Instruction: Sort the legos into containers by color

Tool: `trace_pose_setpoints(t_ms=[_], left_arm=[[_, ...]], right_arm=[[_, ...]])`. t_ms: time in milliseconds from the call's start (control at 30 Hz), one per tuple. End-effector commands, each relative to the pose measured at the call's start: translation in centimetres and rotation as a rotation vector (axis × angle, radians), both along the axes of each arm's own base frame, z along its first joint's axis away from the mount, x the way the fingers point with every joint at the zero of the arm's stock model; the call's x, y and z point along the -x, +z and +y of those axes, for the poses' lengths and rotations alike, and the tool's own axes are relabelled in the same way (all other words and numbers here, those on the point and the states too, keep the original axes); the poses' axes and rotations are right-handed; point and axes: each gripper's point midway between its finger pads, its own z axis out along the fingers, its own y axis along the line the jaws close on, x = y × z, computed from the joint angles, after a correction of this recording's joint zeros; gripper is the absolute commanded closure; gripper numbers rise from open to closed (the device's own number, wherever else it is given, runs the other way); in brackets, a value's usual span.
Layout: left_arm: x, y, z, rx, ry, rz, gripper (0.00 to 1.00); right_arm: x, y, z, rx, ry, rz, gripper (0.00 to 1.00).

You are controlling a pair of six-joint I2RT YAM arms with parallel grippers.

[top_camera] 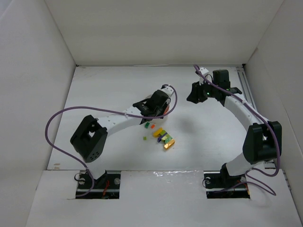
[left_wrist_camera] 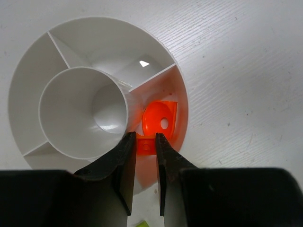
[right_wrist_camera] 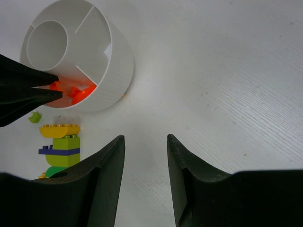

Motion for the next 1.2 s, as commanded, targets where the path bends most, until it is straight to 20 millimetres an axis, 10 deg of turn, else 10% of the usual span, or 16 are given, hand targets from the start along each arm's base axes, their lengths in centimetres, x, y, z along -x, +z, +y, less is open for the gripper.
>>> trace_pose_setpoints(t_ms=[0, 633, 1167], left_arm=[[-1.4, 1.1, 0.3, 0.0, 0.049, -0.033, 0.84], [-3.5, 0.4, 3.0, -0.03, 0.126, -0.064, 0.67], [-1.0, 8.2, 3.3, 0.152, 0.056, -0.197, 0.7]], right_arm=[[-0.7, 1.9, 0.6, -0.017, 0.019, -0.053, 0.53], [-0.6, 1.7, 0.6, -0.015, 0.019, -0.044, 0.53], [-0.4, 1.8, 1.5, -0.021, 0.045, -0.043, 0.53]])
